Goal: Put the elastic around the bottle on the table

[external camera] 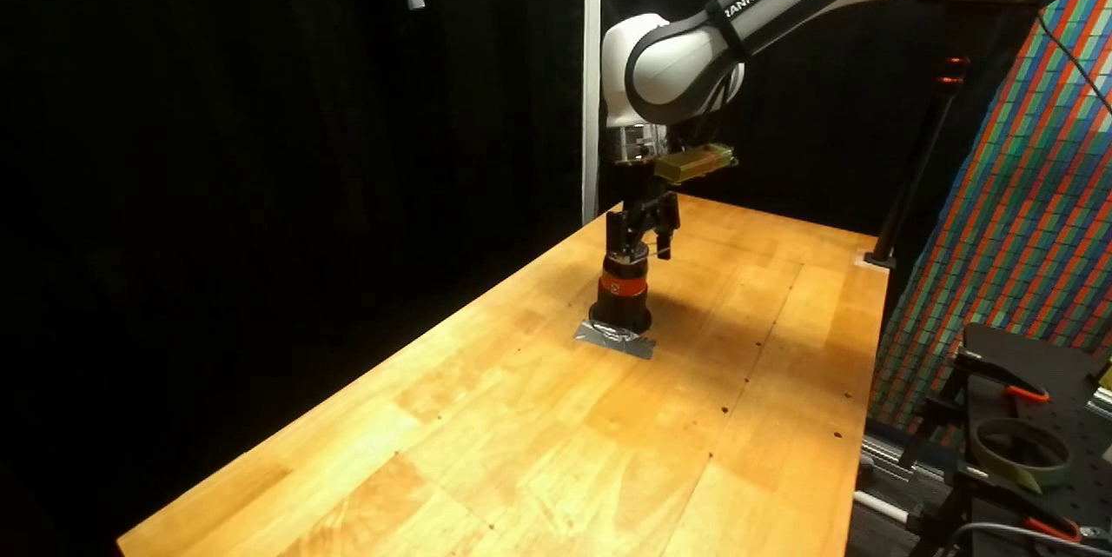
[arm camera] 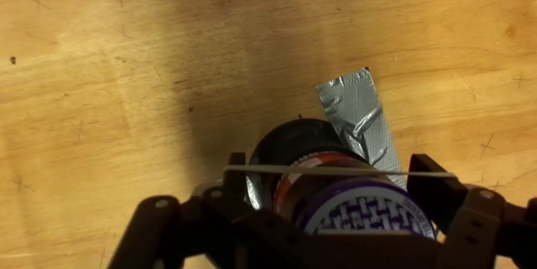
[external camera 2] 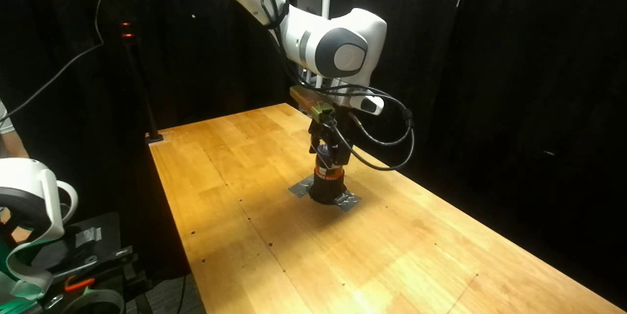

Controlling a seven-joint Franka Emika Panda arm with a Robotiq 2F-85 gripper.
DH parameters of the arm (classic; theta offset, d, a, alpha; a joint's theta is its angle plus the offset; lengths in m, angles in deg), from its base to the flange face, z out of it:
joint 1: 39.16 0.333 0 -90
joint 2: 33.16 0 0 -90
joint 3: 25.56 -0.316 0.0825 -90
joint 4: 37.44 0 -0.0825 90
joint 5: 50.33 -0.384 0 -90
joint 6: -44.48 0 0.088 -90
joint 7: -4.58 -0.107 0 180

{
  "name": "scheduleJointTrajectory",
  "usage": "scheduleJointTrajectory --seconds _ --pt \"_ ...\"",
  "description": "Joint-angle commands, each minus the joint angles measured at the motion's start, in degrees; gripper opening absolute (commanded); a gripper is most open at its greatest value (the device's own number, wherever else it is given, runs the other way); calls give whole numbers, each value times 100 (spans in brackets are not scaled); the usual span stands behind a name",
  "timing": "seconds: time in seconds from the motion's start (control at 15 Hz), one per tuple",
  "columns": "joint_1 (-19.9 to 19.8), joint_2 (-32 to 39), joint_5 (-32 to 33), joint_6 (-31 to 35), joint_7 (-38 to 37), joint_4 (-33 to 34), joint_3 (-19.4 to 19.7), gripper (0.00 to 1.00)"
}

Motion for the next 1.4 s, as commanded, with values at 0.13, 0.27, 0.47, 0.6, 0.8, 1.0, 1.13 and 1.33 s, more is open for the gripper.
scheduleJointTrajectory --seconds 0.13,0.27,0.47,0.6,0.8,1.0,1.13,1.33 --pt "8 -576 -36 674 92 -986 -8 100" --pt "64 -754 49 1167 65 -1359 18 75" --pt "98 -1110 58 2011 50 -2031 11 58" --pt "130 -1379 88 2566 48 -2523 11 42" --pt "154 -1743 110 3611 10 -3290 10 20" --pt "142 -1984 51 4823 7 -3977 -12 7" --pt "174 -2062 81 5487 -40 -4339 29 4" --pt "145 -2092 -69 6639 -65 -4836 -8 10"
